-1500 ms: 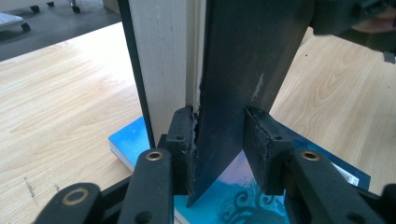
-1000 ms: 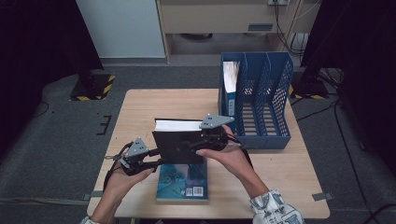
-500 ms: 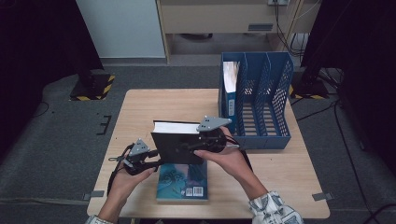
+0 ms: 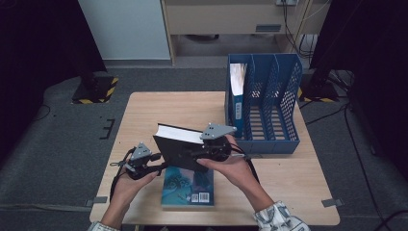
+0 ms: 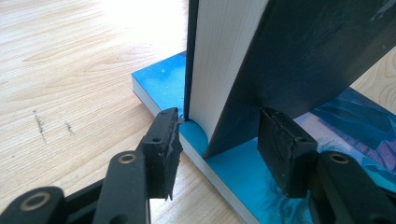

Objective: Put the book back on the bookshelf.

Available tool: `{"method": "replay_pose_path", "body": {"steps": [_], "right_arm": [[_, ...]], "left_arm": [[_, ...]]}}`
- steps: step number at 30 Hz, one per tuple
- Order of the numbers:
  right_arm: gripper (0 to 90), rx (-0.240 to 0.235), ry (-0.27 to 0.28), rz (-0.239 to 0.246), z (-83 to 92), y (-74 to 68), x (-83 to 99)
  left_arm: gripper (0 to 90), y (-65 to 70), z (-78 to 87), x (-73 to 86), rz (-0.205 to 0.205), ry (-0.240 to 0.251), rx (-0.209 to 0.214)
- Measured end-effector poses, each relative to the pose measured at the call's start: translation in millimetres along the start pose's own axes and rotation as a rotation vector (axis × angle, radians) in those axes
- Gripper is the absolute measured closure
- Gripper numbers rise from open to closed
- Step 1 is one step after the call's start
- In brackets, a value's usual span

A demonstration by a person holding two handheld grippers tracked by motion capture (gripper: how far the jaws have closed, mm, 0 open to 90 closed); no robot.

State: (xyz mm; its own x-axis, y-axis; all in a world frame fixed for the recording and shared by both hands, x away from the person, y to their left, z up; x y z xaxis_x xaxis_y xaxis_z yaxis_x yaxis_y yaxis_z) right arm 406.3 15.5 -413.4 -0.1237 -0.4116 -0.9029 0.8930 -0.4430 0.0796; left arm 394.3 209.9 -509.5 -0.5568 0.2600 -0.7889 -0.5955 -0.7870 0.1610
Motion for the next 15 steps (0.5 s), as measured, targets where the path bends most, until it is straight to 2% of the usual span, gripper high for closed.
{"method": "replay_pose_path", "body": {"steps": [8, 15], "right_arm": [[32.6, -0.034, 0.04, -0.035, -3.8, 4.9, -3.5], [31.8, -0.052, 0.052, -0.039, -7.5, 3.9, -5.8]], "left_arm": [[46.8, 0.8, -2.5, 3.1, -0.012, -0.009, 0.004], [44.1, -0.4, -2.5, 8.8, -0.022, -0.016, 0.002]]}}
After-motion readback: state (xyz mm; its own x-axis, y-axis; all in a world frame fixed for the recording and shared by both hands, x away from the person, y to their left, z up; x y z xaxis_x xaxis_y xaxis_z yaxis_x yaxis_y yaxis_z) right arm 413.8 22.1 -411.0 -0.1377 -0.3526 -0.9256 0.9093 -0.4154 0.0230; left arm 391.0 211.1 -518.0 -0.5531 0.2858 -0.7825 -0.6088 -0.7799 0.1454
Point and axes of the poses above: each handheld gripper's, and its own axes: z roughly backward along the jaws, x roughly out of its underside, y roughly to its right, the point moved 6 cm from there along -z, roughly forward along the jaws, and after that the axes turned 6 degrees about z, right-handed, at the moved point
